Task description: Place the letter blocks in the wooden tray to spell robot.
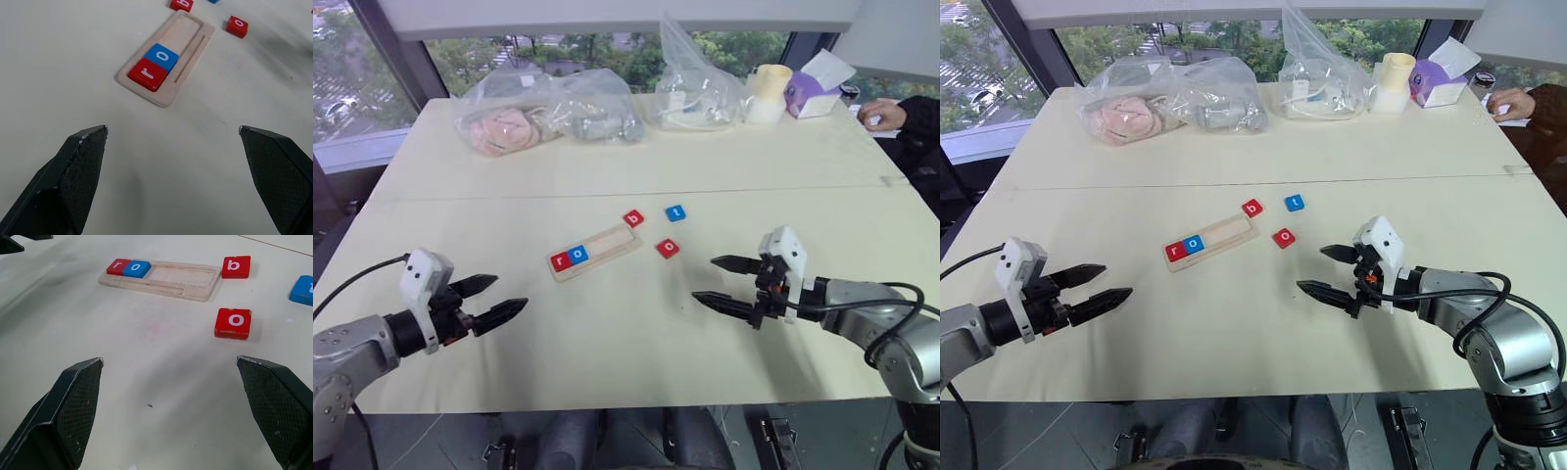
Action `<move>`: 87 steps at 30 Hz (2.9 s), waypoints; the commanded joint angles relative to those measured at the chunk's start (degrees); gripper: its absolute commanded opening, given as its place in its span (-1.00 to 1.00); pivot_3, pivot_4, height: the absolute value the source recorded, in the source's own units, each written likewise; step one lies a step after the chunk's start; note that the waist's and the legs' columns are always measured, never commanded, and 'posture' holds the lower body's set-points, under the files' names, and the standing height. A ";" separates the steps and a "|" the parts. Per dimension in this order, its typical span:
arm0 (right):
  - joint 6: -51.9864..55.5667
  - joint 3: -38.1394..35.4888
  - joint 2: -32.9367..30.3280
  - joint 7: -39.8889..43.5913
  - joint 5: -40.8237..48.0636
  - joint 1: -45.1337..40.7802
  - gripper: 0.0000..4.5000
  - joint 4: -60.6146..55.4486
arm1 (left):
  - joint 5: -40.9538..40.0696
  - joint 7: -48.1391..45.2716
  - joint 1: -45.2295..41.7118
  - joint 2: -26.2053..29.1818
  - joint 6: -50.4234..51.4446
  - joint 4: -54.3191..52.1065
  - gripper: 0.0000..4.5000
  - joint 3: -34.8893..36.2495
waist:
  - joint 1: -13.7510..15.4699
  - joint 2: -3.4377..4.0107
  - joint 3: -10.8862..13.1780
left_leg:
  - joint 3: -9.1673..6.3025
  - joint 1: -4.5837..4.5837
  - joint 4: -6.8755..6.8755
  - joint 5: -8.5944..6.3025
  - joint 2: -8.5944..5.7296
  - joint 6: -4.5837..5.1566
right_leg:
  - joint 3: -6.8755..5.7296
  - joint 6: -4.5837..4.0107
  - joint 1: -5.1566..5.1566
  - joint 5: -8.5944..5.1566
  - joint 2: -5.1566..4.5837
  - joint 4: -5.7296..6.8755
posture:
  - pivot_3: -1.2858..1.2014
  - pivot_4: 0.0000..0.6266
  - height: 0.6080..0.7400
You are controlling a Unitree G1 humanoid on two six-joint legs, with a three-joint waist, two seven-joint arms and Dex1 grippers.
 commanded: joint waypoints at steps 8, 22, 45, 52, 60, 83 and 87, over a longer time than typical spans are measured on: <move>-1.44 0.10 0.01 0.11 -0.66 -1.08 0.99 -1.02 | 1.51 -1.18 -0.50 0.69 -3.26 0.97 1.00 1.91 | -0.04 0.00 0.00 | 0.01 0.00 0.00 0.00 0.00 0.00 | 0.00 0.00 0.00 0.00 0.00 0.00 | 0.03 -0.52 1.00; 4.17 3.58 -0.28 -0.42 2.03 -6.95 0.99 -4.95 | 11.04 -8.30 -14.60 4.76 -10.78 10.64 1.00 -10.92 | 0.10 0.00 -0.01 | 0.04 0.01 0.01 0.01 0.00 0.01 | -0.04 -0.02 -0.01 0.03 0.03 0.02 | 0.03 -0.52 1.00; 6.75 6.67 3.26 -8.78 2.80 -4.90 0.99 -12.08 | 31.73 -17.68 -35.92 -7.03 -29.76 39.65 1.00 -33.36 | 1.09 -0.07 -0.01 | 0.11 -0.02 0.07 0.03 -0.04 0.05 | 0.02 0.40 -0.07 0.27 0.17 0.06 | 0.03 -0.52 1.00; 8.65 5.21 2.22 -8.98 5.57 -4.19 0.99 -13.63 | 33.24 -19.93 -37.29 -8.45 -30.17 44.46 1.00 -34.63 | 1.10 -0.11 -0.04 | 0.09 0.02 0.15 0.04 -0.04 0.06 | 0.02 0.44 0.02 0.29 0.20 0.07 | 0.03 -0.52 1.00; 8.37 5.17 2.16 -9.24 5.33 -3.92 0.99 -13.54 | 34.19 -22.50 -37.23 -9.00 -29.49 45.51 1.00 -35.80 | 1.12 -0.10 -0.10 | 0.09 0.05 0.25 0.04 -0.04 0.06 | 0.02 0.49 0.11 0.33 0.21 0.07 | 0.03 -0.52 1.00; 7.82 -4.29 5.80 -11.96 10.16 -0.12 1.00 -6.55 | 35.43 -35.81 -38.22 -4.06 -39.71 40.87 0.39 -37.85 | 1.24 -0.09 -0.14 | 0.07 0.07 0.62 -0.08 -0.03 0.21 | 0.03 0.31 0.34 0.28 0.18 0.03 | 0.03 -0.52 1.00; 7.57 -3.72 6.46 -12.70 10.01 0.32 1.00 -6.67 | 36.59 -36.15 -41.73 -5.96 -42.16 45.43 0.39 -38.57 | 1.12 -0.11 -0.13 | 0.07 0.01 0.75 -0.09 -0.07 0.24 | 0.01 0.37 0.36 0.31 0.18 0.02 | 0.03 -0.52 1.00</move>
